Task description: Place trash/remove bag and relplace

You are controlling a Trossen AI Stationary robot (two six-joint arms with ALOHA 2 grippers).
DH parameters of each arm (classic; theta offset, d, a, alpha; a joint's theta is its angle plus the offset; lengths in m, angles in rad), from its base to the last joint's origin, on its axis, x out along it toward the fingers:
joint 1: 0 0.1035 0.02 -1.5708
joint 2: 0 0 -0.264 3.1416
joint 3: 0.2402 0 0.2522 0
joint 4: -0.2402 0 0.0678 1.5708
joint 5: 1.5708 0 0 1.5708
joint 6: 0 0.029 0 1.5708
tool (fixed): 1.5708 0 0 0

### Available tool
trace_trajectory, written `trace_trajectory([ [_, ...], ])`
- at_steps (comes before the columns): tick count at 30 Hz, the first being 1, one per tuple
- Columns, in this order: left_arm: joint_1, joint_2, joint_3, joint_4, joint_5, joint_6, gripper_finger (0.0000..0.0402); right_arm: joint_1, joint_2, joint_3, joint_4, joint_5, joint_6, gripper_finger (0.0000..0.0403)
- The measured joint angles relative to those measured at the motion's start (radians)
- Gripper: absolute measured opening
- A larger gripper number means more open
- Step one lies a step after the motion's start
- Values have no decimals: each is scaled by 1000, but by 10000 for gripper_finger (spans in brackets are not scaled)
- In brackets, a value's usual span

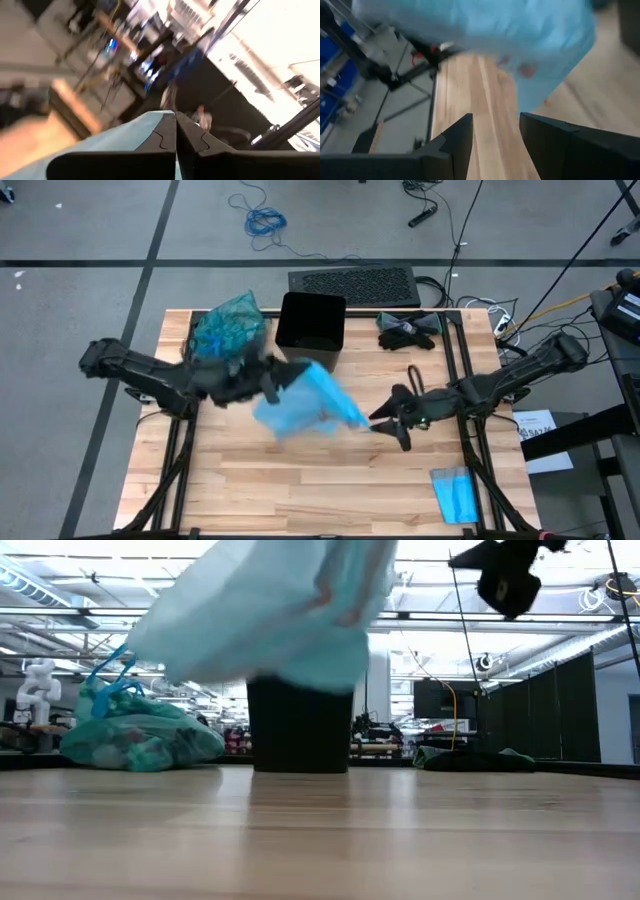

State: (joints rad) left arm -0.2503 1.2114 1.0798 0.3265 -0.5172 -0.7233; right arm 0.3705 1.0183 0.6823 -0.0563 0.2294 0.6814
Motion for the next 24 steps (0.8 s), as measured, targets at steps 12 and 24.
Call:
trace_trajectory([
  [12,43,70,237,-41,86,190,0,-112,-107,56,38,15,-143,155],
  [24,44,127,471,-101,190,372,0,-176,-101,293,-66,61,-390,155],
])
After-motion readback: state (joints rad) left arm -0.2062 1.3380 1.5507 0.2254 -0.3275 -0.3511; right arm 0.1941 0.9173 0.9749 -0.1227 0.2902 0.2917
